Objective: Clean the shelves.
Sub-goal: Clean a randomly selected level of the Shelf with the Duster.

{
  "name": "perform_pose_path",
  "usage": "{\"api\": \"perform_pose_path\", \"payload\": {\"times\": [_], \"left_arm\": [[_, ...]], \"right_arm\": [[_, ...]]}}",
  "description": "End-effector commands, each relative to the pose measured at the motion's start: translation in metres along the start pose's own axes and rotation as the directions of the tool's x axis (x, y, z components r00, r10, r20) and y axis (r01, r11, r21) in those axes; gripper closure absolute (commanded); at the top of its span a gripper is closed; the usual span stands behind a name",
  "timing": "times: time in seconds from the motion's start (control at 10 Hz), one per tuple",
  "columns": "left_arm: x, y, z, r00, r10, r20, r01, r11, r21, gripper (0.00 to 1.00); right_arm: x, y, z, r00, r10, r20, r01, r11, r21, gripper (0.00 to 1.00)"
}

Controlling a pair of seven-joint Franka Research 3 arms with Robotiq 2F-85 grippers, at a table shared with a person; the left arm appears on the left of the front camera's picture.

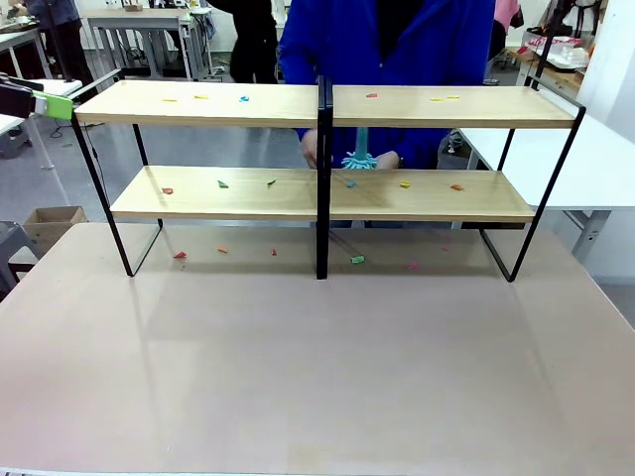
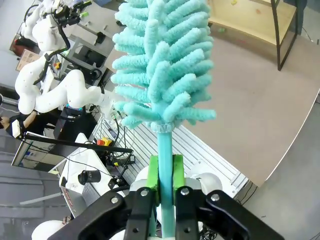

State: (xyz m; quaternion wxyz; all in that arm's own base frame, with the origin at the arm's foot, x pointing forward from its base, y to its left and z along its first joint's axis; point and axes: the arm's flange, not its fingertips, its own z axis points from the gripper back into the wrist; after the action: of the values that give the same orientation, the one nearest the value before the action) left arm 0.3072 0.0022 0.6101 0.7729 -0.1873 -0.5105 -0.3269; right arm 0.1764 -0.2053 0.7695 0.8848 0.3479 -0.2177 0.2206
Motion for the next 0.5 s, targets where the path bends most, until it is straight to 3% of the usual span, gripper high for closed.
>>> {"api": "perform_pose_path", "payload": {"times": [0.0,0.1,0.2,0.3,0.4], "left_arm": [[-0.006,-0.005,-0.002,1.000,0.010,-0.002,-0.010,1.000,0.011,0.00],[-0.006,-0.005,-0.002,1.000,0.010,-0.002,-0.010,1.000,0.011,0.00],[-0.006,-0.005,-0.002,1.000,0.010,-0.002,-0.010,1.000,0.011,0.00],[-0.006,-0.005,-0.002,1.000,0.010,-0.002,-0.010,1.000,0.011,0.00],[-0.006,-0.005,-0.002,1.000,0.010,-0.002,-0.010,1.000,0.011,0.00]], "right_arm": [[0.003,0.008,0.000,1.000,-0.017,0.019,0.017,1.000,0.020,1.00],[0.000,0.000,0.000,1.000,0.000,0.000,0.000,1.000,0.000,0.87],[-0.001,0.033,-0.033,0.973,0.096,-0.211,-0.104,0.994,-0.030,0.87],[0.004,0.056,-0.075,0.926,0.180,-0.332,-0.188,0.982,0.009,0.87],[0.013,0.067,-0.107,0.898,0.214,-0.383,-0.223,0.975,0.021,0.87]]}}
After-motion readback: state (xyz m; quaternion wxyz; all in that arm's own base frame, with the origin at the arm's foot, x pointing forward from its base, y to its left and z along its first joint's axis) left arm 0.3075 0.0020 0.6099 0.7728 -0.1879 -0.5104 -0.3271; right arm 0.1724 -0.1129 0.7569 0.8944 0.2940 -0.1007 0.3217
